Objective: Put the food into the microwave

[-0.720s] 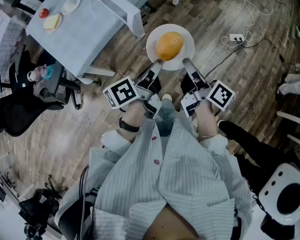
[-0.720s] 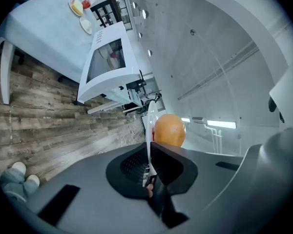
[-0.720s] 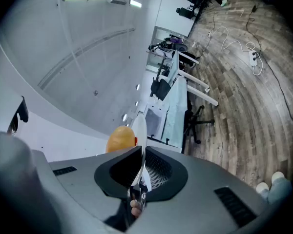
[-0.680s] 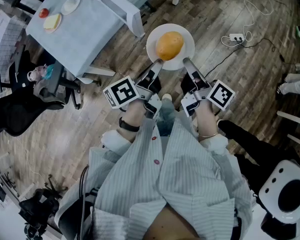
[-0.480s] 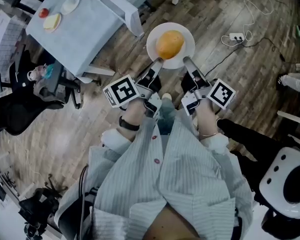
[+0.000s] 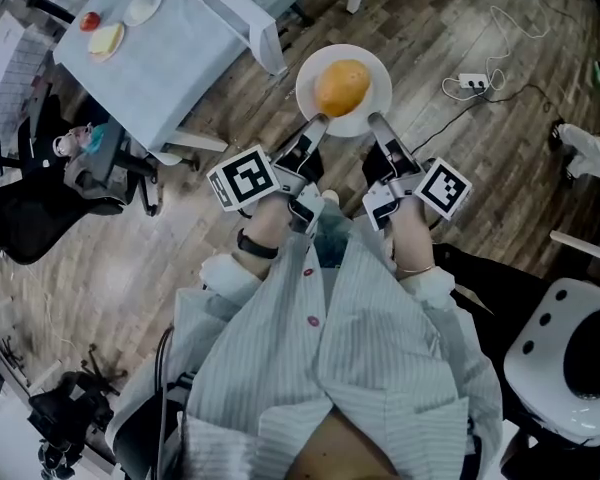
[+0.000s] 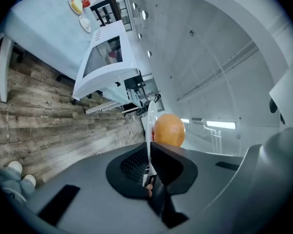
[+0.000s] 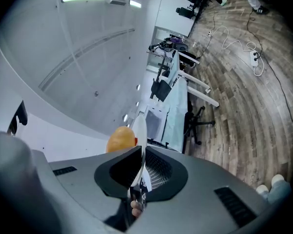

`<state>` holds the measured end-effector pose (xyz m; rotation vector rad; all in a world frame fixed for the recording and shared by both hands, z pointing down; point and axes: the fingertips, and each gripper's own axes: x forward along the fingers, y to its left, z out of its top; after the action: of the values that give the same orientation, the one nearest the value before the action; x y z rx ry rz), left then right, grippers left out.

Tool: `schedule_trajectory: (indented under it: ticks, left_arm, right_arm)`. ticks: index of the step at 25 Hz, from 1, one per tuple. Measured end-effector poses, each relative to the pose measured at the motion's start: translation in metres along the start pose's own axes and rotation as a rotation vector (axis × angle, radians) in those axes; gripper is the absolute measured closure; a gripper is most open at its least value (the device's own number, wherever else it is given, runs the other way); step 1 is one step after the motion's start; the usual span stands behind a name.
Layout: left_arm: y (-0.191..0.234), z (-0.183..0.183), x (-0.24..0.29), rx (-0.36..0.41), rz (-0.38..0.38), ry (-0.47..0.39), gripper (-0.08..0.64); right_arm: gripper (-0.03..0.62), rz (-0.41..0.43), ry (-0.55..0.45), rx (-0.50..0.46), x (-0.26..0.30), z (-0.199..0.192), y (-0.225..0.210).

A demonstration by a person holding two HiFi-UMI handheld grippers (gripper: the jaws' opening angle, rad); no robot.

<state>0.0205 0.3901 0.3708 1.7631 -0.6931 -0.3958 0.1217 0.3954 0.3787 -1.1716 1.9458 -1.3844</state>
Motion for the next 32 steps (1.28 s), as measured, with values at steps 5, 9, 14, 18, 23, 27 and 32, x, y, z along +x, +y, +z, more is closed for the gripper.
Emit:
schedule_trajectory:
  ticks: [5,9,14,18,23,27,32]
  left_arm:
    - [-0.001,-0.001,0.002,0.008,-0.005,0.001,0.540]
    - [-0.008,-0.015,0.023,0.016,0.003,-0.010,0.540]
    - [-0.006,-0.022,0.034,0.016,0.026,-0.022,0.540]
    - [-0.002,-0.020,0.043,0.018,0.040,-0.025,0.540]
    - [0.005,-0.012,0.064,0.018,0.053,-0.028,0.540]
    - [0.006,0.020,0.105,0.008,0.065,-0.039,0.540]
    - [0.012,0.033,0.121,0.015,0.064,-0.047,0.540]
  right_arm:
    - [0.545,0.003,-0.007,-0.007,-0.001,0.002,-0.001]
    - [0.545,0.009,0.002,0.004,-0.013,0.024,-0.012]
    - [0.545,0.013,0.025,0.013,-0.014,0.032,-0.023]
    - [0.545,0.021,0.030,0.027,-0.009,0.039,-0.030]
    - [0.545,0.023,0.034,0.046,0.005,0.053,-0.042]
    - [0.545,0.013,0.047,0.056,0.040,0.091,-0.050]
    - [0.545,0.022,0.045,0.058,0.058,0.104,-0.057]
